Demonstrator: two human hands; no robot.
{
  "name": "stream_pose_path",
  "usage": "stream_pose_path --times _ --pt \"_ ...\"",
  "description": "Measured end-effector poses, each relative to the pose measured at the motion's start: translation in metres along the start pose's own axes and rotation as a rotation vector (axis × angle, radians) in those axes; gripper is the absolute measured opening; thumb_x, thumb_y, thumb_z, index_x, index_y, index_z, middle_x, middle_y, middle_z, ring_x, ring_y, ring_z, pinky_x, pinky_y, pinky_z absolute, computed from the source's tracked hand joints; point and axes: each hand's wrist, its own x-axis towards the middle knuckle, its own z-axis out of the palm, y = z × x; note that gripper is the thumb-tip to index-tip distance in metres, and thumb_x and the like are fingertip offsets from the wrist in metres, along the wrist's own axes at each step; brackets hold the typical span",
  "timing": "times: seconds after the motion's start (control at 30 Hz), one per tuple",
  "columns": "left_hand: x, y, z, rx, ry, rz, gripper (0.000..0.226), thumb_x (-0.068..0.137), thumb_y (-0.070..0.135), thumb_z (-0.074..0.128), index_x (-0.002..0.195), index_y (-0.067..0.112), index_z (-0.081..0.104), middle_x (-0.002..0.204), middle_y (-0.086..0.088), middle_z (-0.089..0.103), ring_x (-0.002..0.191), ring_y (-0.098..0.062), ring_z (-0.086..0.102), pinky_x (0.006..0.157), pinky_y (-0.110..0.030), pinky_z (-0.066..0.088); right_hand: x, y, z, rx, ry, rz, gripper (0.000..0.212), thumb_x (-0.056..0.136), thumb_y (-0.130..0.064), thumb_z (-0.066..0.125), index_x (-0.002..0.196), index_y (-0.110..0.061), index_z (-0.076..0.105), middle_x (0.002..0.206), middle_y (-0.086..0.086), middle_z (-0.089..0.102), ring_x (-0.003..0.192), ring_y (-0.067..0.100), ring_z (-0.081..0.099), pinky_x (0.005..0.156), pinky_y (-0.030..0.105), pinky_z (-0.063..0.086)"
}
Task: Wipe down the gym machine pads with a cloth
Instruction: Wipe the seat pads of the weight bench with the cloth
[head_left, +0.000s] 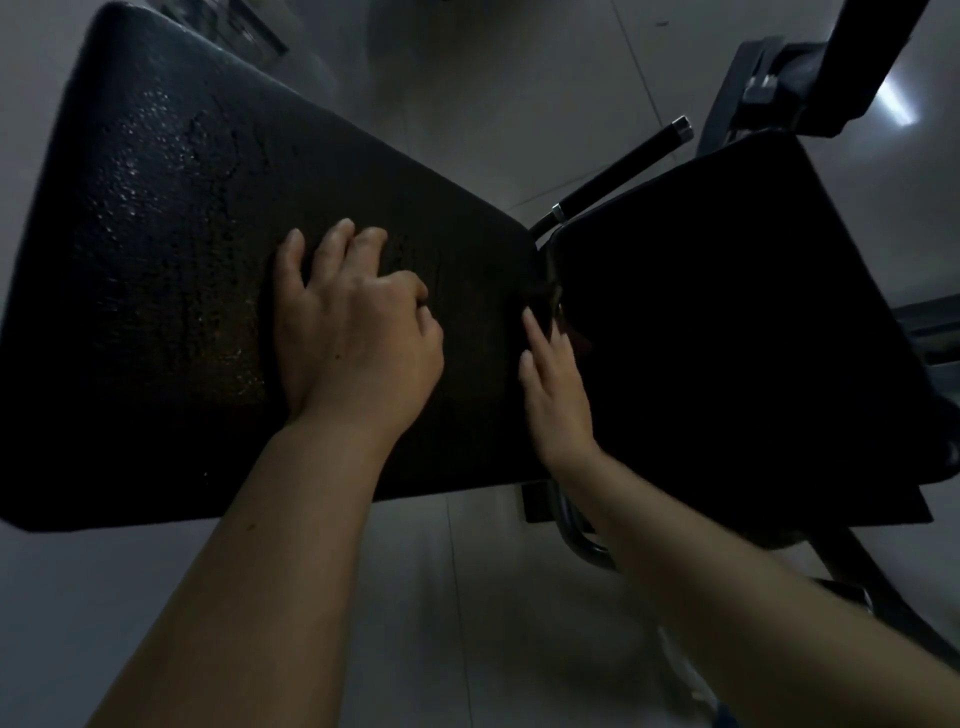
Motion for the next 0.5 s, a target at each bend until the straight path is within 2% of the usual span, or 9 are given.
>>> stream_pose_path --times 0.07,0.13,0.23,0.33,0.43,0.5 --pt "0.0 0.001 0.0 0.004 0.0 -0.003 0.023 0.089 0.034 0.054 0.105 0.028 0.069 0.147 -0.004 0.041 0.142 -0.022 0.024 0.115 -0.045 0.005 -0.048 -0.006 0.008 -0.031 -0.037 -0.021 0.043 0.098 -0.05 0.022 0.139 -0.055 0.008 0.157 -0.014 0.005 0.145 0.006 -0.008 0.119 0.04 0.002" --pt "0.001 0.001 0.002 0.001 0.01 -0.008 0.023 0.088 0.032 0.055 0.104 0.027 0.07 0.146 -0.005 0.043 0.141 -0.022 0.026 0.115 -0.045 0.005 -0.094 -0.023 0.016 0.024 -0.099 -0.094 0.048 0.09 -0.062 0.015 0.135 -0.064 0.001 0.154 -0.022 -0.001 0.142 -0.002 -0.017 0.117 0.031 -0.01" --pt "0.0 0.0 0.004 -0.007 0.018 -0.016 0.022 0.086 0.031 0.056 0.103 0.027 0.07 0.144 -0.005 0.045 0.141 -0.022 0.027 0.115 -0.044 0.005 -0.119 -0.03 0.02 0.127 -0.157 -0.138 0.053 0.087 -0.072 0.01 0.137 -0.064 -0.006 0.149 -0.039 -0.007 0.14 -0.007 -0.016 0.111 0.017 -0.017" --pt "0.0 0.001 0.004 0.0 0.01 -0.026 0.022 0.085 0.031 0.056 0.101 0.027 0.07 0.143 -0.006 0.046 0.14 -0.023 0.029 0.115 -0.044 0.006 -0.089 -0.014 0.012 0.061 -0.104 -0.15 0.052 0.092 -0.066 0.012 0.14 -0.053 -0.003 0.146 -0.036 -0.004 0.14 -0.011 -0.009 0.112 0.014 -0.011" --pt "0.001 0.003 0.002 0.007 -0.01 -0.037 0.023 0.086 0.032 0.057 0.104 0.028 0.07 0.145 -0.005 0.044 0.141 -0.022 0.027 0.115 -0.044 0.005 -0.054 -0.004 0.006 -0.054 -0.109 -0.121 0.044 0.095 -0.055 0.017 0.135 -0.057 -0.002 0.143 -0.037 -0.007 0.136 -0.016 -0.014 0.109 0.01 -0.012" --pt "0.002 0.003 0.002 0.009 -0.022 -0.045 0.024 0.087 0.033 0.056 0.106 0.029 0.068 0.147 -0.005 0.042 0.142 -0.022 0.024 0.115 -0.044 0.004 -0.031 -0.003 0.002 -0.045 -0.108 -0.077 0.043 0.101 -0.047 0.023 0.137 -0.054 0.001 0.146 -0.033 -0.005 0.135 -0.013 -0.013 0.112 0.016 -0.008"
